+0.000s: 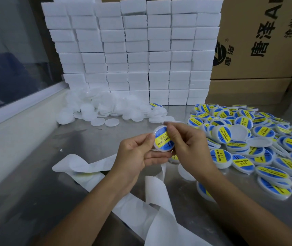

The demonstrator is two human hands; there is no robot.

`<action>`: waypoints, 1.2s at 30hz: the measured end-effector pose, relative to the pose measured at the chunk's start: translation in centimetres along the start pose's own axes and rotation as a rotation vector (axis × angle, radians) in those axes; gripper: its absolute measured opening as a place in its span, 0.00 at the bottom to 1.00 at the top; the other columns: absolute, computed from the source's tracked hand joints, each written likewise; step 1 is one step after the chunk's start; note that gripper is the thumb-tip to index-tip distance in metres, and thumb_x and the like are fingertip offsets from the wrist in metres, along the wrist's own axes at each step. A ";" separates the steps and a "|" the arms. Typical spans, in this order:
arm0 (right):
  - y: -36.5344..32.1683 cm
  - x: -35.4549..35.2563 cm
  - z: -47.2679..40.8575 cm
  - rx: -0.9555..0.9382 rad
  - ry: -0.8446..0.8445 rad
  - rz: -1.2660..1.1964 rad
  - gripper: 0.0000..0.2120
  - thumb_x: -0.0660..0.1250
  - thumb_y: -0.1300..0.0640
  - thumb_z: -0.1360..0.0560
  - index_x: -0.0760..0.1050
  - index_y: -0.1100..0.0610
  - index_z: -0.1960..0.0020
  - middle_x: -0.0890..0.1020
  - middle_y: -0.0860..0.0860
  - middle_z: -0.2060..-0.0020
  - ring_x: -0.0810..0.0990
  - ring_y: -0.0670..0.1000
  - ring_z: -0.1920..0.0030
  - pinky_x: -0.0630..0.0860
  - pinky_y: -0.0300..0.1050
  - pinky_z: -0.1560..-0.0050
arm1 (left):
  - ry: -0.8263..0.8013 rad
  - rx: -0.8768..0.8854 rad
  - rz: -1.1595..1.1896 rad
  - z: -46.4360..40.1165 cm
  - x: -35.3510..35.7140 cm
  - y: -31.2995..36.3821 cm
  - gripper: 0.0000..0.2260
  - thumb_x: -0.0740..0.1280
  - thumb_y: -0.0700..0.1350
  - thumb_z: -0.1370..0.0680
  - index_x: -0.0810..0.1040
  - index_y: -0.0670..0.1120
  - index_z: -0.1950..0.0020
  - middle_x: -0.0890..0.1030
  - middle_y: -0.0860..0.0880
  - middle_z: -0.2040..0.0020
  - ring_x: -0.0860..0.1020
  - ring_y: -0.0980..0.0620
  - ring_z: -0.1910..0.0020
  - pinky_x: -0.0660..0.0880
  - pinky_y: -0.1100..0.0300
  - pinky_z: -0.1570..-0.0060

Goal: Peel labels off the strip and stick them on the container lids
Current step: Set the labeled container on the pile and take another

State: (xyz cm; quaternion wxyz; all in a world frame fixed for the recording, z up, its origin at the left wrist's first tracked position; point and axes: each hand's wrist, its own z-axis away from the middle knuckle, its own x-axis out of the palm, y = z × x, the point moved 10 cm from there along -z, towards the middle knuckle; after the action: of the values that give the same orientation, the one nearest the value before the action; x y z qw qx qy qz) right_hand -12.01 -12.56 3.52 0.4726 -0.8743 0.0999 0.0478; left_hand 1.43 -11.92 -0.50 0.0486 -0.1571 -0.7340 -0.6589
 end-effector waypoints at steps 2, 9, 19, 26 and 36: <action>-0.5 0.2 0.2 -0.033 -0.024 0.085 0.15 0.72 0.56 0.26 0.80 0.54 0.39 0.84 0.46 0.60 0.80 0.42 0.67 0.74 0.33 0.65 | 0.017 0.003 0.005 0.0 -0.1 -0.1 0.10 0.61 0.44 0.18 0.81 0.42 0.45 0.85 0.39 0.54 0.85 0.41 0.56 0.81 0.57 0.62; -3.1 -1.3 0.2 -0.190 0.066 0.308 0.25 0.73 0.38 0.38 0.83 0.52 0.47 0.78 0.35 0.64 0.77 0.37 0.67 0.70 0.28 0.64 | -0.105 0.032 0.051 -0.1 0.9 0.1 0.16 0.56 0.41 0.17 0.83 0.50 0.46 0.85 0.40 0.49 0.84 0.40 0.50 0.81 0.54 0.56; -1.0 -0.8 -0.2 -0.014 0.006 0.046 0.05 0.70 0.57 0.24 0.82 0.52 0.58 0.82 0.53 0.71 0.80 0.52 0.76 0.78 0.50 0.74 | -0.132 0.160 -0.167 0.2 1.1 1.1 0.17 0.62 0.32 0.20 0.77 0.51 0.39 0.86 0.45 0.50 0.85 0.45 0.51 0.80 0.60 0.54; 0.2 -0.2 -0.3 0.087 -0.019 -0.110 0.10 0.62 0.63 0.20 0.80 0.55 0.55 0.79 0.61 0.74 0.76 0.52 0.77 0.75 0.44 0.73 | -0.053 0.128 -0.103 0.0 0.1 1.1 0.12 0.62 0.37 0.20 0.79 0.45 0.39 0.86 0.41 0.52 0.85 0.42 0.54 0.81 0.58 0.56; 0.1 0.8 -0.1 0.143 -0.098 -0.292 0.10 0.70 0.67 0.26 0.80 0.61 0.46 0.84 0.59 0.67 0.80 0.51 0.73 0.78 0.44 0.69 | 0.059 0.122 -0.102 -0.3 -1.6 1.3 0.11 0.60 0.37 0.19 0.80 0.44 0.43 0.85 0.40 0.56 0.85 0.42 0.60 0.80 0.60 0.63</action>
State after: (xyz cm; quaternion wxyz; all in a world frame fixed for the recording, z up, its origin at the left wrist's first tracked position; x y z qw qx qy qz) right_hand -11.30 -12.81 3.36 0.5398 -0.8402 -0.0485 0.0140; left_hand 3.32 -12.33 0.33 0.0462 -0.0967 -0.7782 -0.6188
